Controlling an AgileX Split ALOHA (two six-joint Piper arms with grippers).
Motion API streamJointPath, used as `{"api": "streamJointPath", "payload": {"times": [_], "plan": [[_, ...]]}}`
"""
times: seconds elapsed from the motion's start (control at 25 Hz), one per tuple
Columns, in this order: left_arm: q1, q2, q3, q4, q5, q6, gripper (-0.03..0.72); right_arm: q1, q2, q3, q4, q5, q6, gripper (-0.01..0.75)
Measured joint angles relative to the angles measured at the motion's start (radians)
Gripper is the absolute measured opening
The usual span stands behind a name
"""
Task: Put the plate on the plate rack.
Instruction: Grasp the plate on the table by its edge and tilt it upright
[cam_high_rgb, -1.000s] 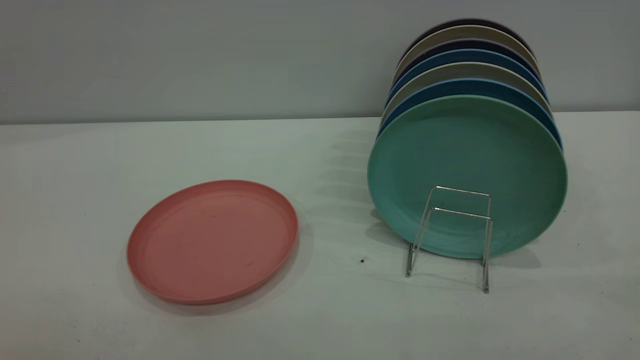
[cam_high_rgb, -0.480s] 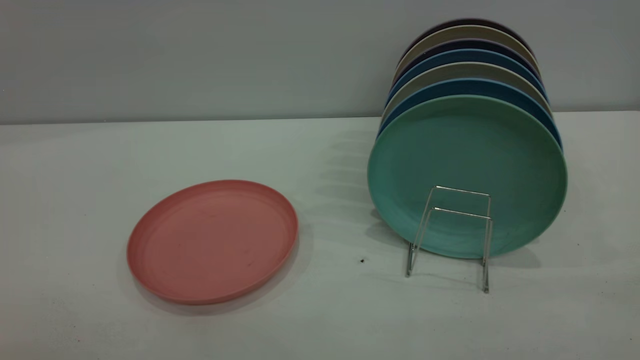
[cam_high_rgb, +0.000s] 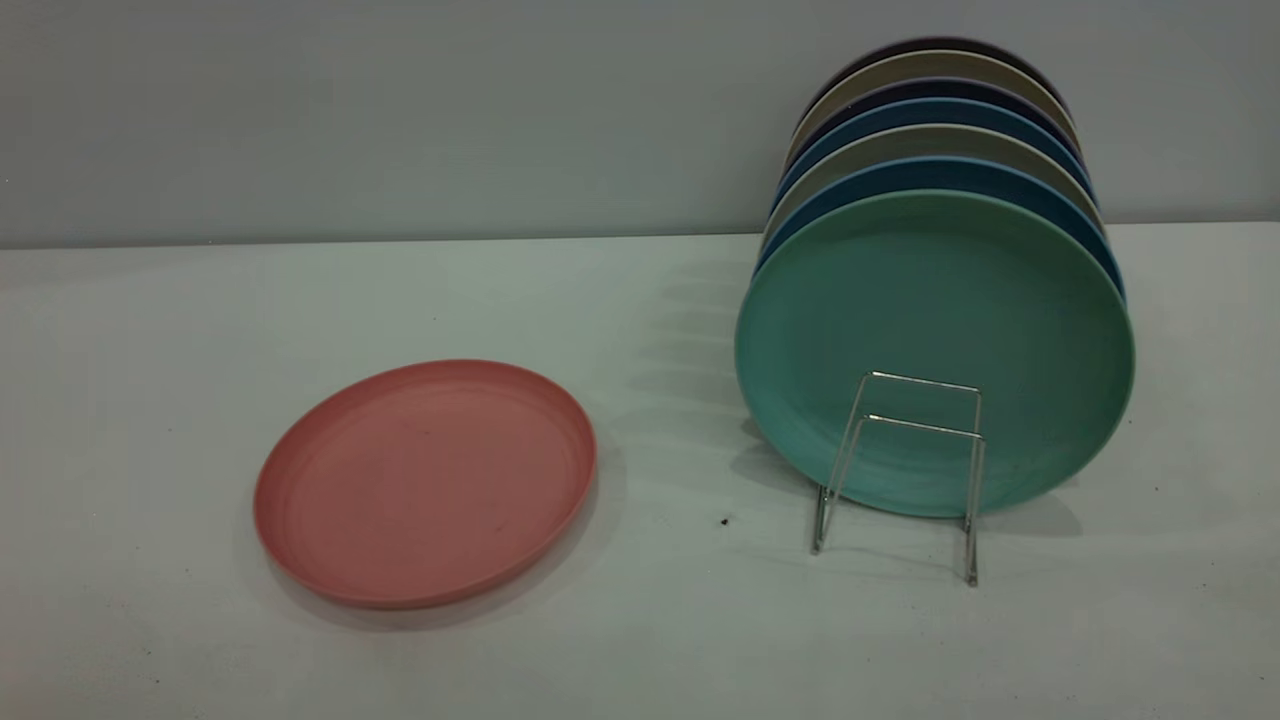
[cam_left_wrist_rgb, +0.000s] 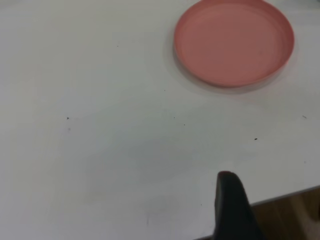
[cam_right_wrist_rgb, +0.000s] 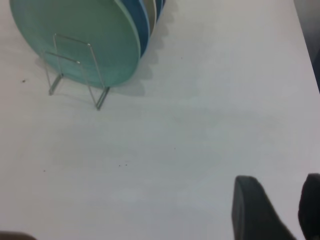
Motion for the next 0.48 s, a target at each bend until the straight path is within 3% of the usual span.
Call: {"api": "streamJointPath", "payload": {"times": [0.48], "plan": [[-0.044, 0.0, 0.0, -0.09, 0.0, 0.0, 0.446, 0.031, 0.0, 0.0, 0.0, 0.0, -0.001, 0.243]]}}
